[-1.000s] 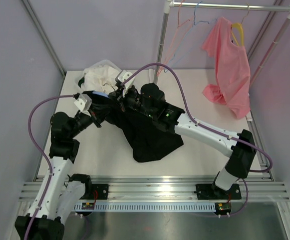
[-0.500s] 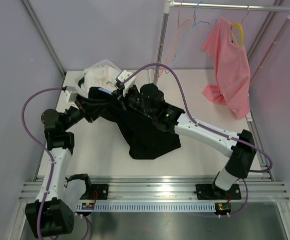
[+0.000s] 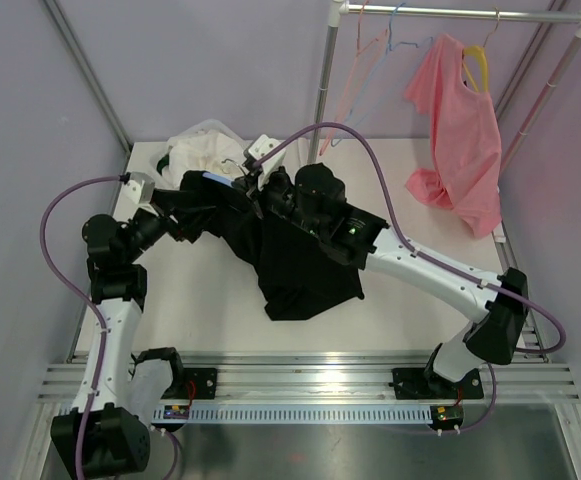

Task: Remove the t-shirt from the hanger
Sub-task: Remove the tshirt from the hanger

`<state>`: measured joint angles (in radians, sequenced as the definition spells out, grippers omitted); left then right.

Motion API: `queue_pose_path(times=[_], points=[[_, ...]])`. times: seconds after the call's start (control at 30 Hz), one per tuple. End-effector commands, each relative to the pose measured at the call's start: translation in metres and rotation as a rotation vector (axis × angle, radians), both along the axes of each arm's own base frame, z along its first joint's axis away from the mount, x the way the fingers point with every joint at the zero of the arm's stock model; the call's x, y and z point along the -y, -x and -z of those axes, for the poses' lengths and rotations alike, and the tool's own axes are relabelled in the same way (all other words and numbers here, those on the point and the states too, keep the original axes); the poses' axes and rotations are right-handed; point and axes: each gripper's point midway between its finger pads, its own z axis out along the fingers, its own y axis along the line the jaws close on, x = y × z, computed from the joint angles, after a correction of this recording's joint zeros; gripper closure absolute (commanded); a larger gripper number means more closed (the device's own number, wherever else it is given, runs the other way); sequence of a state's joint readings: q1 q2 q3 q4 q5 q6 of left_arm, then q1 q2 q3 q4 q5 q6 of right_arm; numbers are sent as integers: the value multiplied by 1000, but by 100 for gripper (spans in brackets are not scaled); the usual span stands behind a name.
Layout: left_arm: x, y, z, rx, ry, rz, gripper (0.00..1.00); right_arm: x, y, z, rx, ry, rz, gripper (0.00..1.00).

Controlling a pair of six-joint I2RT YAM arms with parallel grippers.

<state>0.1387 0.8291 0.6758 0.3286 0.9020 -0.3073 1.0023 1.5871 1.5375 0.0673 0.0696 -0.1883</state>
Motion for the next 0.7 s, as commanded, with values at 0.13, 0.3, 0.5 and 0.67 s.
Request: queue_pose_path(times=[0.13,0.3,0.5,0.67], points=[[-31,-33,-8,-10,-25,-206,37,17,26,-61,65,-135,-51,100],[-35,-39,-5,-19,-22,-230,42,12,27,-57,50,-104,-75,100],[-36,-36,-8,3,-20,-240,43,0,27,-46,29,-59,-108,100],[-30,-30,-10,23,-24,-205,44,-2,27,-46,27,-58,-114,100]])
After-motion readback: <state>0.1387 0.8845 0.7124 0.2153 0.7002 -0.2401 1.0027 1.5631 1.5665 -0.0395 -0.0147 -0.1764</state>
